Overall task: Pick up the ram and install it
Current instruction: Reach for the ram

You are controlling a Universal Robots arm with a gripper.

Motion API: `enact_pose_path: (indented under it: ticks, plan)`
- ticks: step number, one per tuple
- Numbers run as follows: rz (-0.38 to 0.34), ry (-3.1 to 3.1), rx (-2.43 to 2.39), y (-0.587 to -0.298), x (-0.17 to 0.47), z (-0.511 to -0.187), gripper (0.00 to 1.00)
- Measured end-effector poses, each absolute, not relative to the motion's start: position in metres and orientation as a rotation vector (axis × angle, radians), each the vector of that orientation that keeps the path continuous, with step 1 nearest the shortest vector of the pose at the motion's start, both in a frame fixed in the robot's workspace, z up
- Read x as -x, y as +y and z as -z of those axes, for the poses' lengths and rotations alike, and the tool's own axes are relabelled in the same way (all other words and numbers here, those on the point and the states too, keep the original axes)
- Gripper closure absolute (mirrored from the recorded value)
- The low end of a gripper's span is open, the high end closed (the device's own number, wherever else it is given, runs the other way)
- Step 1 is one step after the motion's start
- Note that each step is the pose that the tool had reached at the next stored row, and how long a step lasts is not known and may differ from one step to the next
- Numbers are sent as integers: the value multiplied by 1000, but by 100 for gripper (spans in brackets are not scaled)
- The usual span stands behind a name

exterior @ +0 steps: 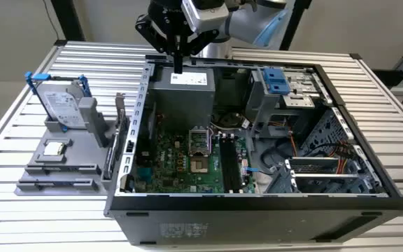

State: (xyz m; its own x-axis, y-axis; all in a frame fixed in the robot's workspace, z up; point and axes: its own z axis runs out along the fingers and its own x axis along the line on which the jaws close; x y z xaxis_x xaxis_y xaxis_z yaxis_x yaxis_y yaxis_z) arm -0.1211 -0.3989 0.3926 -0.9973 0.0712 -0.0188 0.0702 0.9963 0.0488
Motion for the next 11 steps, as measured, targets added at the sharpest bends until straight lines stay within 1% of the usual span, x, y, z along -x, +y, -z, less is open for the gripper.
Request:
enact_pose_path:
  ticks: [11]
  plan:
    - [-75, 3118, -110, -399, 124, -393, 100]
